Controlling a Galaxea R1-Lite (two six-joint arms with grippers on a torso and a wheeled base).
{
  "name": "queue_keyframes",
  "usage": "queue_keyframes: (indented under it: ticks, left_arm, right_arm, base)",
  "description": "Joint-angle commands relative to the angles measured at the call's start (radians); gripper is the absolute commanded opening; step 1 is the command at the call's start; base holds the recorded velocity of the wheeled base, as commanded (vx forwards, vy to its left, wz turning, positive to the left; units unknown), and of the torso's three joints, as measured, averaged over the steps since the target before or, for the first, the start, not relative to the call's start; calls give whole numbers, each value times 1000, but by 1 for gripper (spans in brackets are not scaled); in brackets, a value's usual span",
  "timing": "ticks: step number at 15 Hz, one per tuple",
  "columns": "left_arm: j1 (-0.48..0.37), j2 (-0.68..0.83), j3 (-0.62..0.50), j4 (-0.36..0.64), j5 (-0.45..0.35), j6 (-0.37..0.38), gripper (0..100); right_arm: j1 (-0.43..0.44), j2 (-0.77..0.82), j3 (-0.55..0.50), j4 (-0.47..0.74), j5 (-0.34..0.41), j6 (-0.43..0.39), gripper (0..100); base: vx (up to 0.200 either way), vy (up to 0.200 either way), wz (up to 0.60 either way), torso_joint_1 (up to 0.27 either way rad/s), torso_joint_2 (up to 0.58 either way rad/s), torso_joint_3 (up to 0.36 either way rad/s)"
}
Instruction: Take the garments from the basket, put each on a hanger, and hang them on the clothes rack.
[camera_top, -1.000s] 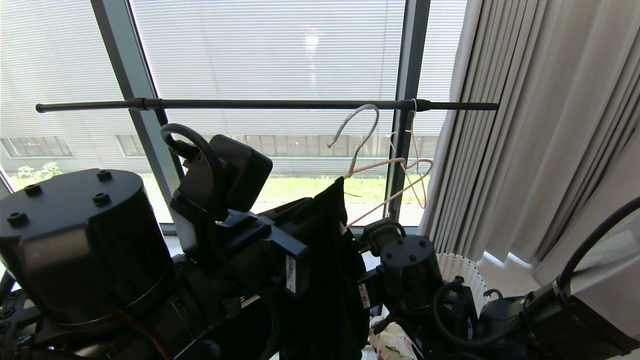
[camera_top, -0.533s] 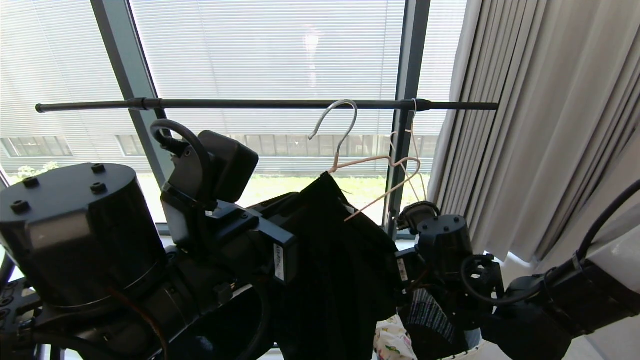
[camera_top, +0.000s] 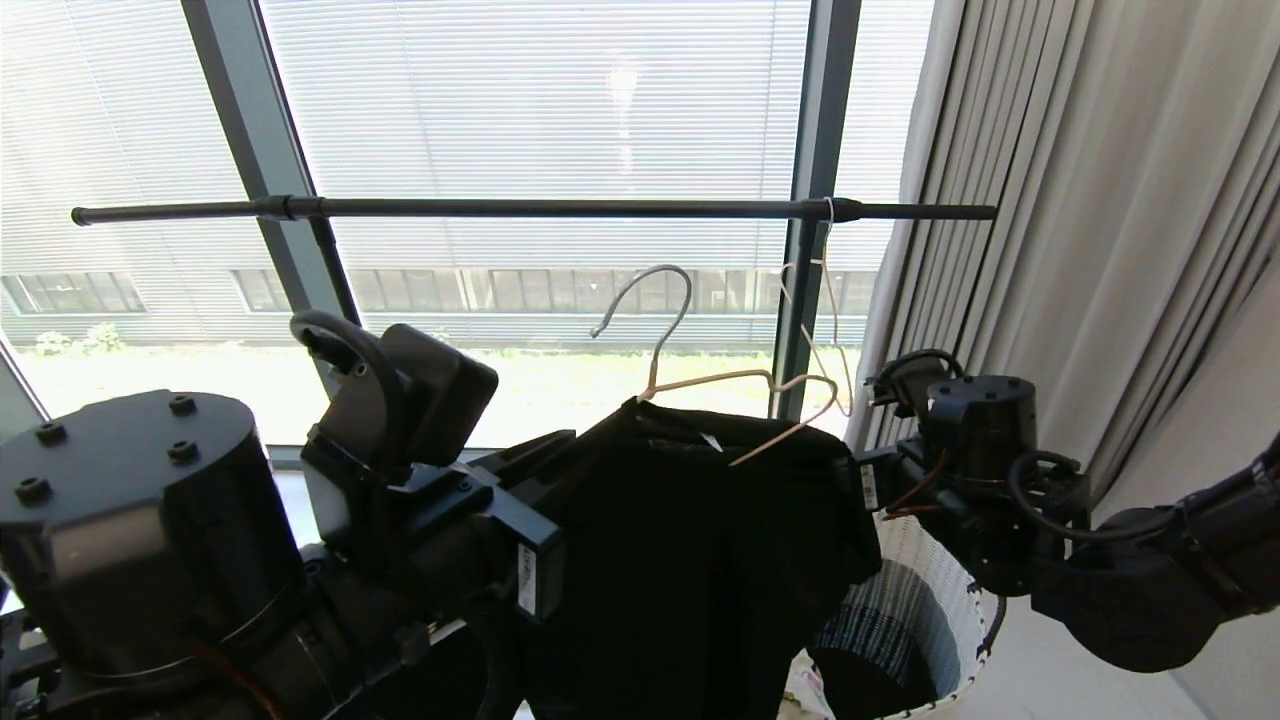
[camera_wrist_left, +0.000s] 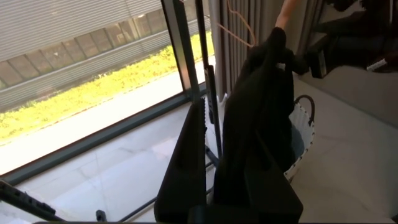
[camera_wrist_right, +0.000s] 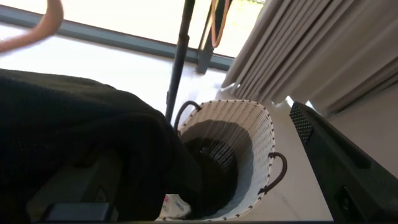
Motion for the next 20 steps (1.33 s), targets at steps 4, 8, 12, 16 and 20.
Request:
queue_keyframes:
  ticks: [4,8,12,16,20]
  left_arm:
    - [0,-86,102,0,-25,1,0]
    - [12,-63,145,2,-74,29,0]
    - [18,29,140,0,-74,31,0]
    - [17,57,133,-2,-74,29,0]
    - [6,64,122,-38,-83,28,0]
  right_arm:
    - [-57,-42,-5,-1,43,-25,100]
    - [-58,-67,-10,-1,94,-31,100]
    - [-78,-182,-51,57,306,-34,100]
    - [-138,-323,-100,298,560,-34,100]
    - [-135,-383,-129,421,684,-60,100]
  base:
    - [0,0,0,0,0,0]
    - [0,0,0,0,0,0]
    - [0,0,0,0,0,0]
    - [0,0,0,0,0,0]
    - [0,0,0,0,0,0]
